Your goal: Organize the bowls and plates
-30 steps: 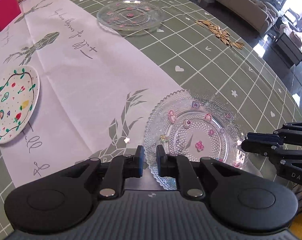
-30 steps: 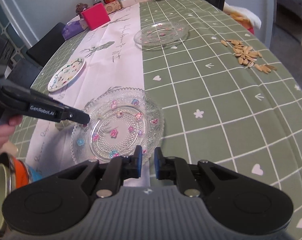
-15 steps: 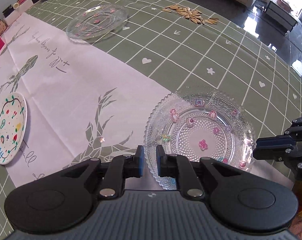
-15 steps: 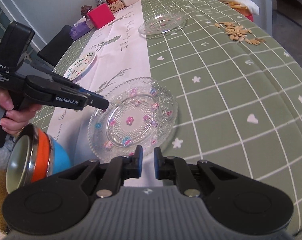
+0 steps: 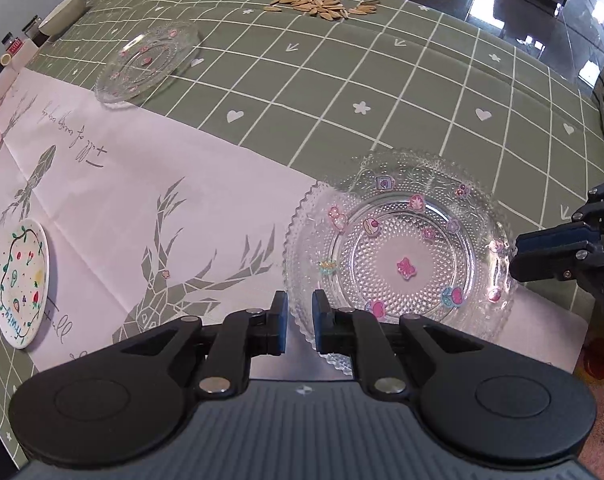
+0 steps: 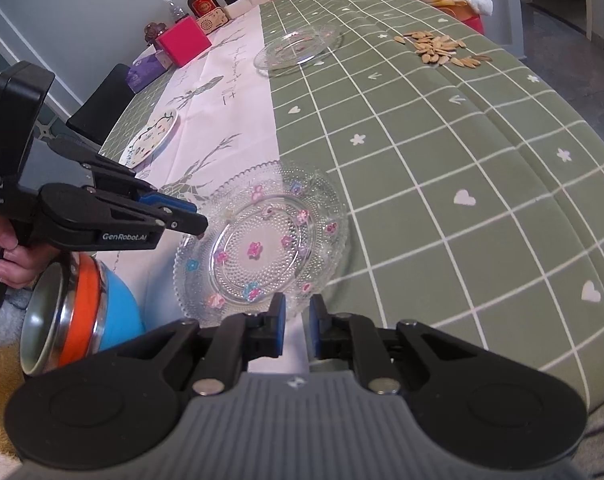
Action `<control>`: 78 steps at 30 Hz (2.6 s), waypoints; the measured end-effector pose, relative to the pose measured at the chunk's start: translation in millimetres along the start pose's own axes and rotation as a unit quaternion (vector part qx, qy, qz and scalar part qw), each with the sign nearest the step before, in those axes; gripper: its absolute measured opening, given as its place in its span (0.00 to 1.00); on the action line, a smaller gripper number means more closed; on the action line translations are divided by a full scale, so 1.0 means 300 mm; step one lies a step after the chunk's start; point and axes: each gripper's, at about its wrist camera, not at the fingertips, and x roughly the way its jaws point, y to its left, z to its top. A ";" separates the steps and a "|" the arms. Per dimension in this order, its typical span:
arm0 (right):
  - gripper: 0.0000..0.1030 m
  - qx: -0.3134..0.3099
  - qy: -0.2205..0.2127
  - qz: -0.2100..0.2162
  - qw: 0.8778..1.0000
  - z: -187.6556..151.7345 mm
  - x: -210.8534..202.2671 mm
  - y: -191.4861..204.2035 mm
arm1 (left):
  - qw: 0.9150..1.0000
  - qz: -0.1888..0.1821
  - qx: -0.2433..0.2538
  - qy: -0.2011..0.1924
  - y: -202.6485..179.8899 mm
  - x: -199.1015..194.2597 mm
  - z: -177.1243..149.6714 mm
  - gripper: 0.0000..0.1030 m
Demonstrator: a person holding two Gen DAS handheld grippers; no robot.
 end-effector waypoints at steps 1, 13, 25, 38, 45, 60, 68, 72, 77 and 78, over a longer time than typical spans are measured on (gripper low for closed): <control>0.11 -0.002 0.000 0.000 1.000 -0.009 -0.007 -0.002 | 1.000 0.000 0.001 0.003 -0.006 -0.001 0.000 0.13; 0.12 -0.001 0.004 0.007 1.000 -0.044 -0.035 -0.014 | 0.999 0.022 0.021 0.029 -0.076 -0.009 -0.002 0.14; 0.50 0.022 -0.017 0.002 1.000 -0.014 -0.074 -0.045 | 0.998 0.064 0.028 0.003 -0.104 -0.022 0.016 0.66; 0.89 0.014 -0.042 -0.002 0.999 0.055 -0.111 -0.046 | 0.993 0.095 -0.007 -0.074 -0.081 -0.091 0.039 0.73; 0.89 0.018 -0.059 0.018 0.998 0.144 -0.142 -0.070 | 0.986 0.126 -0.070 -0.082 -0.040 -0.147 0.054 0.73; 0.90 0.017 -0.069 0.071 0.995 0.680 -0.184 -0.121 | 0.929 0.167 -0.306 -0.122 0.202 -0.262 0.148 0.73; 0.89 0.040 -0.041 0.030 0.998 0.919 0.077 -0.164 | 0.903 0.171 -0.373 -0.126 0.401 -0.223 0.253 0.73; 0.89 0.120 -0.023 0.096 0.988 0.969 0.247 -0.267 | 0.878 0.218 -0.405 -0.137 0.472 -0.175 0.300 0.73; 0.85 0.181 -0.017 0.112 0.977 1.003 0.421 -0.381 | 0.868 0.217 -0.424 -0.144 0.519 -0.077 0.355 0.71; 0.85 0.189 -0.023 0.114 0.975 1.012 0.439 -0.398 | 0.862 0.213 -0.436 -0.146 0.529 -0.058 0.362 0.71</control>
